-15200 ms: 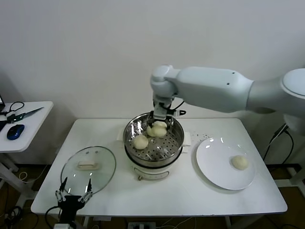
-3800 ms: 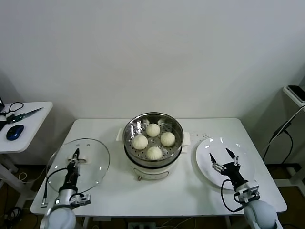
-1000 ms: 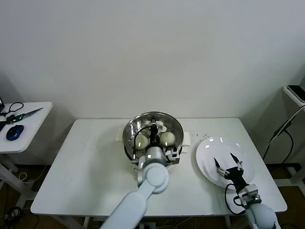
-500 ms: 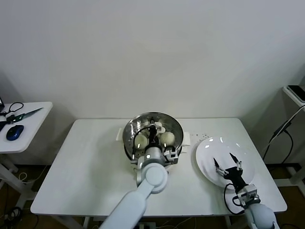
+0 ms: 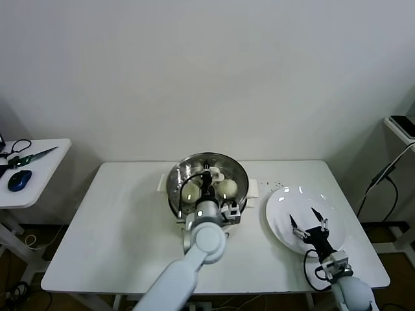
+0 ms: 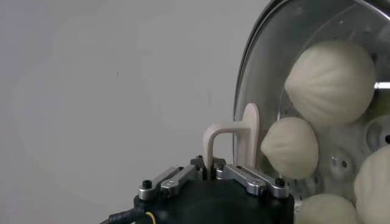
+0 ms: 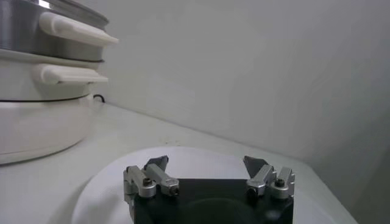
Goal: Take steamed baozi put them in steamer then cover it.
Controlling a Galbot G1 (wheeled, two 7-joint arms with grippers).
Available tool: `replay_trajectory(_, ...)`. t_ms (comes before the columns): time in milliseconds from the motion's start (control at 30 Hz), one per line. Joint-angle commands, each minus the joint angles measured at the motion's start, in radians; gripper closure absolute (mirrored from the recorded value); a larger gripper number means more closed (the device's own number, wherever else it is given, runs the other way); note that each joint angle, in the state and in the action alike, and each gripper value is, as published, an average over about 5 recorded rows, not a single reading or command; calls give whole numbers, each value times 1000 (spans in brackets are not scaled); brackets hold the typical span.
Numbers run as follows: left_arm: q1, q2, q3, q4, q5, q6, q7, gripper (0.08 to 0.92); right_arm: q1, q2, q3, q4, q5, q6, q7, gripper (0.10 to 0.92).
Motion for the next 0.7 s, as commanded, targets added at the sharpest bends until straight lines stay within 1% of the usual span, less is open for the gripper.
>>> replay_trajectory(33,7,40,6,-52,-14,50,26,821,2,1,2,2,-2,-8,0,203)
replay_trajectory(100,15,62,6,-85,-15,50,34,780,3,0,3,4,-1,-20,0,203)
replay_trajectory(267,41,113,1,-182,-32,50,54,634,7,-1,2,20,0,-69,12,203)
replay_trajectory(433,101,159,-4,-295,-60,50,64,486,10,-9,1,46,1,-129,23,203)
replay_trajectory(567,163,191,-13,-380,-83,50,58,374,16,-13,1,55,13,-146,25,203)
replay_trajectory(700,222,225,-36,-457,-112,48,32,262,18,-12,1,66,39,-151,27,203)
